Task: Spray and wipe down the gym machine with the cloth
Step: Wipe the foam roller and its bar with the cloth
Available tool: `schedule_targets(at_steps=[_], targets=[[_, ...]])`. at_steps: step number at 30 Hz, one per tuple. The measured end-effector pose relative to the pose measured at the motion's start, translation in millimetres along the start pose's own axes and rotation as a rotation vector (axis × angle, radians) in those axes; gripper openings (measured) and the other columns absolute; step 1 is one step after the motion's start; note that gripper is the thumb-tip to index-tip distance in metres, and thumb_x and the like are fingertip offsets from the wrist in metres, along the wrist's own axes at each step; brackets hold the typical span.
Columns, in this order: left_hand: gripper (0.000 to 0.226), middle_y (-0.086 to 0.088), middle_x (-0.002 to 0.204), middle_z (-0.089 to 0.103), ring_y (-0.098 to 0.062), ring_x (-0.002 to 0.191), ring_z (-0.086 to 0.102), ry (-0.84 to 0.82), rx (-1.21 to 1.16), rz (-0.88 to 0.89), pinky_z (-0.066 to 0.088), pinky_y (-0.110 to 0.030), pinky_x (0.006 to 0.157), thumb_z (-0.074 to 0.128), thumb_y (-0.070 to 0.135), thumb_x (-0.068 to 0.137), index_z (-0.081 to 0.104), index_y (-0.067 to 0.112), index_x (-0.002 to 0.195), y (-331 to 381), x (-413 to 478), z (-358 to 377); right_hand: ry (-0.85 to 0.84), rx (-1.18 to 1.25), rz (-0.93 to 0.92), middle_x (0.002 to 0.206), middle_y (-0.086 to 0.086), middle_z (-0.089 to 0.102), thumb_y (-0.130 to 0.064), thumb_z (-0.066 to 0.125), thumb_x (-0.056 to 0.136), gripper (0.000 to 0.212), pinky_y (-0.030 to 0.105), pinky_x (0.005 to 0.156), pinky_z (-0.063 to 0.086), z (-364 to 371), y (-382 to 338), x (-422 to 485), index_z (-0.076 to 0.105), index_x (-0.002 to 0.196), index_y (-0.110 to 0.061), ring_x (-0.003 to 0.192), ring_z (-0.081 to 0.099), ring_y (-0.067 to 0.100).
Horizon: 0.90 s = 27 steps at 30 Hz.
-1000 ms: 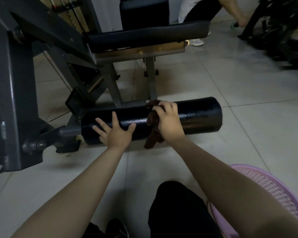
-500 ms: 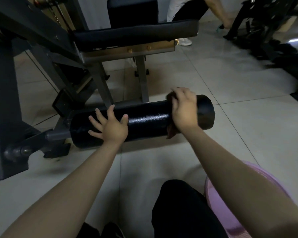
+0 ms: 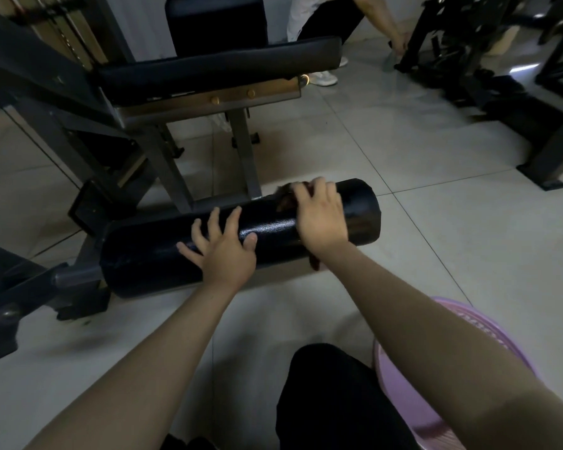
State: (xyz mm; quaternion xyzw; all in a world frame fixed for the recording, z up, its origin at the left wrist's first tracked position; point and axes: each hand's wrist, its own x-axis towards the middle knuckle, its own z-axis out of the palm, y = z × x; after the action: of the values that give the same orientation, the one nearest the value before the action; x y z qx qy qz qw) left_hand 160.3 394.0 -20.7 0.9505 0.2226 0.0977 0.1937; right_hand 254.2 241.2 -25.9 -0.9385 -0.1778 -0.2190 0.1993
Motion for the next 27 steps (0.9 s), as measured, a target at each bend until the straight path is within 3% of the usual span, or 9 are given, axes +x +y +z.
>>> schedule_targets(at_steps=[8,12,16,21,24,27], targets=[[0.052,0.003,0.169,0.007,-0.027,0.153,-0.009,-0.030,0.028,0.020,-0.015,-0.064,0.115,0.040,0.050,0.103,0.027,0.045,0.154,-6.7,4.4,-1.1,0.111,-0.020,0.182,0.115,0.020,0.048,-0.001,0.050,0.085,0.043,0.046,0.093,0.043,-23.6,71.5,0.5,0.061,0.125,-0.012,0.106,0.045,0.039],[0.052,0.004,0.169,0.006,-0.026,0.153,-0.010,-0.065,0.034,0.015,-0.018,-0.062,0.115,0.035,0.052,0.104,0.026,0.044,0.155,-4.8,7.5,-4.5,0.183,0.072,0.374,0.115,0.022,0.048,-0.005,0.046,0.089,0.039,0.046,0.099,0.040,-28.8,83.4,1.5,0.061,0.124,-0.009,0.109,0.044,0.041],[0.051,0.004,0.169,0.009,-0.025,0.154,-0.009,-0.056,0.024,0.022,-0.019,-0.061,0.115,0.033,0.052,0.105,0.028,0.043,0.154,-3.1,10.2,-5.7,0.225,0.194,0.179,0.111,0.024,0.052,-0.013,0.052,0.085,0.039,0.046,0.098,0.040,-19.9,34.4,-0.3,0.063,0.123,-0.010,0.105,0.048,0.043],[0.050,0.004,0.168,0.014,-0.027,0.154,-0.005,-0.035,0.067,0.012,-0.015,-0.062,0.117,0.032,0.051,0.105,0.030,0.041,0.154,-1.3,12.0,-5.8,0.057,0.230,-0.153,0.114,0.012,0.057,-0.025,0.058,0.089,0.033,0.044,0.084,0.043,5.3,-50.1,-12.0,0.064,0.120,-0.018,0.103,0.050,0.034],[0.049,0.002,0.166,0.020,-0.028,0.154,0.001,0.024,0.089,0.022,-0.011,-0.063,0.118,0.032,0.050,0.105,0.034,0.038,0.152,-1.1,10.8,-3.9,0.019,0.161,-0.143,0.117,0.011,0.055,-0.026,0.058,0.087,0.038,0.045,0.085,0.042,12.3,-47.3,-16.5,0.061,0.124,-0.019,0.107,0.049,0.032],[0.049,0.001,0.166,0.022,-0.029,0.154,0.002,0.031,0.084,0.036,-0.011,-0.063,0.117,0.032,0.052,0.104,0.036,0.038,0.152,-3.3,12.8,-1.9,0.052,0.096,-0.034,0.113,0.017,0.054,-0.010,0.060,0.078,0.046,0.047,0.084,0.045,9.2,-17.1,-12.4,0.061,0.124,-0.015,0.102,0.048,0.038]])
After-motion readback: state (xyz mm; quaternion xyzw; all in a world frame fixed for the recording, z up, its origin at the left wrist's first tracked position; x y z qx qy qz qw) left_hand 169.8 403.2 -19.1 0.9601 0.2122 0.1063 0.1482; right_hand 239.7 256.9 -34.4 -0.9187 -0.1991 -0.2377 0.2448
